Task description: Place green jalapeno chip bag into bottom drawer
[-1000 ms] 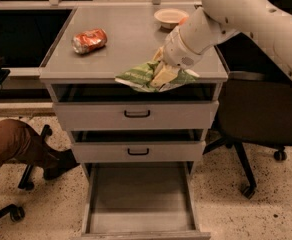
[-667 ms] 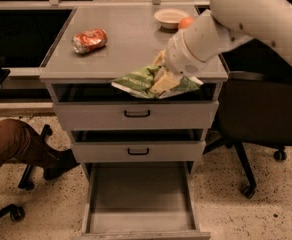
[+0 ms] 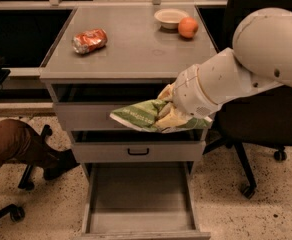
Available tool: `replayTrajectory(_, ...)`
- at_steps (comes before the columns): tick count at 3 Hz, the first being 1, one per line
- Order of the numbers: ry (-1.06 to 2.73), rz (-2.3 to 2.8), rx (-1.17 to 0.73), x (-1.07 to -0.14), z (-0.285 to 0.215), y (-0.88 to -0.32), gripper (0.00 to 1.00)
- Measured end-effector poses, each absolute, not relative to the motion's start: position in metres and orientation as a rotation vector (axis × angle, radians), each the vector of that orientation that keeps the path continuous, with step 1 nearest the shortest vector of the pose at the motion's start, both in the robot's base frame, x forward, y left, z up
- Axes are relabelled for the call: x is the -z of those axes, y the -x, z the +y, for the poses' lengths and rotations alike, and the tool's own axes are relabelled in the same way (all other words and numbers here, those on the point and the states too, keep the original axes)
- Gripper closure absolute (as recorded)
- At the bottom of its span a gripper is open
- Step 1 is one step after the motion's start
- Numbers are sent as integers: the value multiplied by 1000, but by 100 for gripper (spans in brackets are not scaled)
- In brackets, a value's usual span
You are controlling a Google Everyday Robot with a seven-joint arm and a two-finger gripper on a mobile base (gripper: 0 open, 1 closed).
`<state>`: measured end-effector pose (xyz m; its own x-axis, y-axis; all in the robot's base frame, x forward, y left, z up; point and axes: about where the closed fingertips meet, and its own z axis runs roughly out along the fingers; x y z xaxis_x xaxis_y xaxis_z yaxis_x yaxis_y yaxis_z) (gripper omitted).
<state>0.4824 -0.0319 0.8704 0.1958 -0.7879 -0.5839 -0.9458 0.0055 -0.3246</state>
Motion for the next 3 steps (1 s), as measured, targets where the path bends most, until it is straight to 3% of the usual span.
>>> replayTrajectory(1,1810,1608,-312,-862,-29,-479,100)
replayTrajectory(3,1688,1659,-545,-698,-6,-442,100)
